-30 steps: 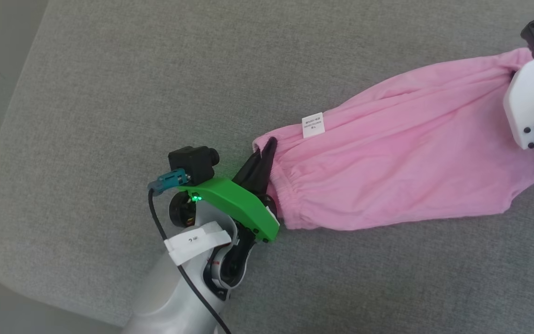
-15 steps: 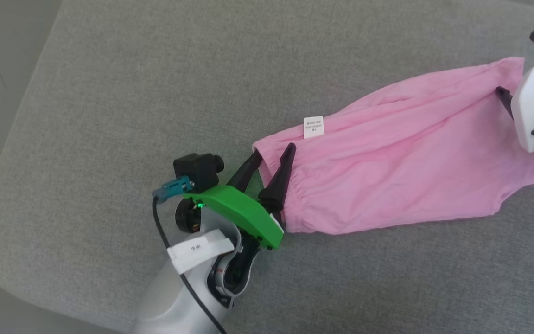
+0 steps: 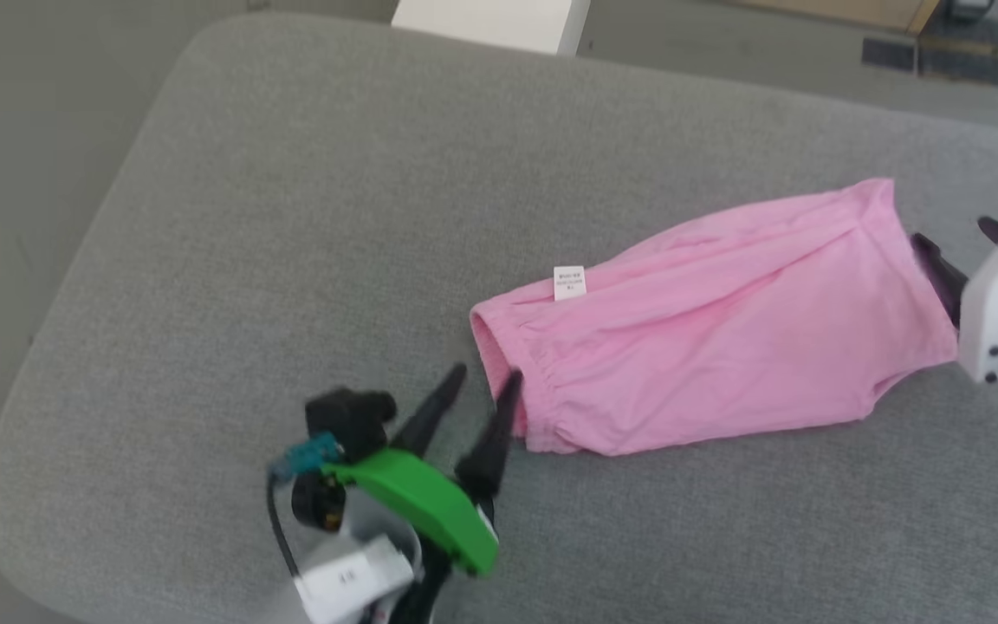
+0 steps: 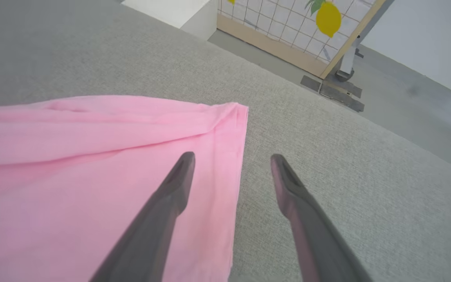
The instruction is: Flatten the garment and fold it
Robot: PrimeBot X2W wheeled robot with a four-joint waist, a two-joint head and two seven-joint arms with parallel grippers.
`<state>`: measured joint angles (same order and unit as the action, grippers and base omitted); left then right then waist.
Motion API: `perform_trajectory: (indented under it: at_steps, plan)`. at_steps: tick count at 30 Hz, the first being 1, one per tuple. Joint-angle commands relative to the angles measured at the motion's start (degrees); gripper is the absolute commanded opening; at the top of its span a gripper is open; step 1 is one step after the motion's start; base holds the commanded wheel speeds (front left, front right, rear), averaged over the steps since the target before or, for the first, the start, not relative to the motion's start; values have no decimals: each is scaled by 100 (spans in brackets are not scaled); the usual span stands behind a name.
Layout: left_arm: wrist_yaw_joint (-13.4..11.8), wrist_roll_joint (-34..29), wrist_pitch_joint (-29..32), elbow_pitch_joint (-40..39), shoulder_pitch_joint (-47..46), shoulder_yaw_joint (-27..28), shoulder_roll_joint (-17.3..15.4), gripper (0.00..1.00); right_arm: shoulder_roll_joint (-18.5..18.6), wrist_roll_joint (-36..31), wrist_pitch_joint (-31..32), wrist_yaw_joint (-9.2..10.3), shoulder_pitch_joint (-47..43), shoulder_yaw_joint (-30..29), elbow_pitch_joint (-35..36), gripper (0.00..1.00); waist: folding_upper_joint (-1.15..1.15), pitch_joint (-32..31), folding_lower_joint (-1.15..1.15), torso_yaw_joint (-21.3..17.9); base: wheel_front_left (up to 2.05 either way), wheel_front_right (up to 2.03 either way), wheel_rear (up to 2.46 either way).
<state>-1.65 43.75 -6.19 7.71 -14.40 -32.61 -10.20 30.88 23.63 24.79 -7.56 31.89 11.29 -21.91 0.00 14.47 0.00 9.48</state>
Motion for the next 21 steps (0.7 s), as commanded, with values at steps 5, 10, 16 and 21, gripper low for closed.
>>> perform_trajectory:
  at_steps: [5, 10, 16, 21]
  plan:
    - [23, -501, 69, -164, 318, -500, -233, 100, -503, -360, -558, 8, -959, -966, 572, 100, 0, -429, 0, 32, 0, 0, 0]
    - [-40, -931, -124, 142, 307, -773, -253, 100, -1209, -730, -849, 8, -1712, -1782, 1302, 100, 0, -480, 0, -19, 0, 0, 0]
    - [-295, -1170, -484, 851, 114, -731, -50, 100, -1964, -1016, -915, 8, -2298, -2283, 2059, 100, 0, -461, 0, -180, 0, 0, 0]
    - [-303, -1081, -645, 1420, -73, -622, 208, 100, -2271, -1106, -896, 8, -2540, -2403, 2396, 100, 0, -397, 0, -323, 0, 0, 0]
